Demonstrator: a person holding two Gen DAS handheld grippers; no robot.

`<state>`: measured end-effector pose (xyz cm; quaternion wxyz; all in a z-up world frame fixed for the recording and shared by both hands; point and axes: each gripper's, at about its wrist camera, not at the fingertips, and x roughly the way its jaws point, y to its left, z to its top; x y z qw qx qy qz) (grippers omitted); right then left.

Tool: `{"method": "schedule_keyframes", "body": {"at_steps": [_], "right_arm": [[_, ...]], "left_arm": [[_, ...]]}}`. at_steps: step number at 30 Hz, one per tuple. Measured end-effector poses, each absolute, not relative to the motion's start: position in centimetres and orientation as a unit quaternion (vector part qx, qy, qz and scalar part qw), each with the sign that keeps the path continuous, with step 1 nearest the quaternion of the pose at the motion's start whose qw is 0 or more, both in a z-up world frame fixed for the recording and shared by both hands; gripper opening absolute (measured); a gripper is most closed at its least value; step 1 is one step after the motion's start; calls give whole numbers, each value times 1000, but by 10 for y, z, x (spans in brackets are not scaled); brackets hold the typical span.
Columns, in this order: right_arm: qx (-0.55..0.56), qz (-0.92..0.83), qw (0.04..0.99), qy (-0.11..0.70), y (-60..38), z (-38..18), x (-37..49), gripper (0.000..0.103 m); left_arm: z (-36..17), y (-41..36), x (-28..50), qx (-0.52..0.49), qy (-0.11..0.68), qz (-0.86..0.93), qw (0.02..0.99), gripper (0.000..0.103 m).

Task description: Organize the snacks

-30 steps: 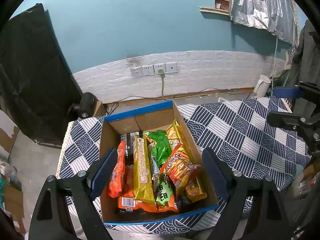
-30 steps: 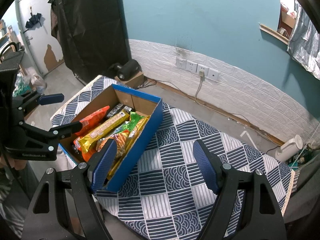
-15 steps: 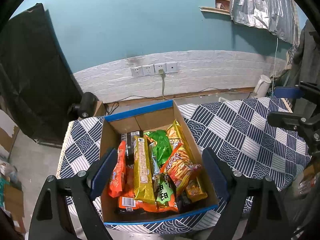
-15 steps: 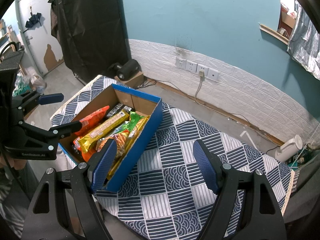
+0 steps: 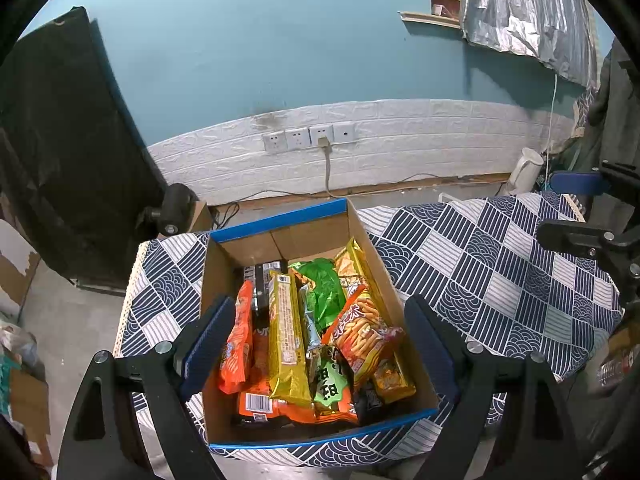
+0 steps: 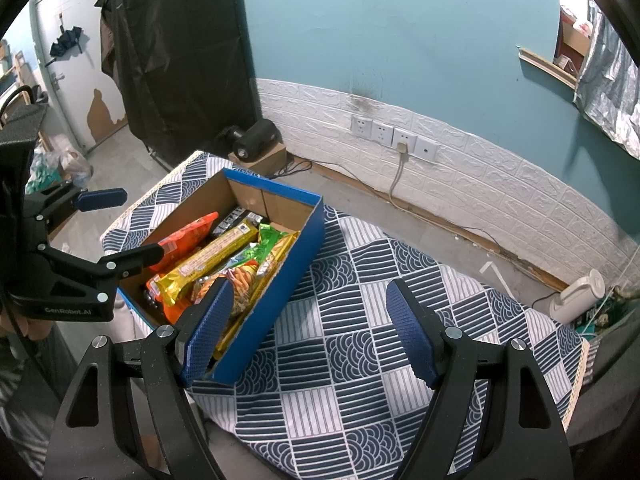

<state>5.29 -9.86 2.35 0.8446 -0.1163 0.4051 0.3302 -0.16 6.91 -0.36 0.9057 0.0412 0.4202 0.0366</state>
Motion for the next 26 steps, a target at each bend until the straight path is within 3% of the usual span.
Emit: {"method": "schedule_keyframes", "body": {"at_steps": [26], "right_arm": [[-118,329,843,408,-102,24,54,78]], "left_arm": [[-4,73,0,43,427,46,902,88]]}}
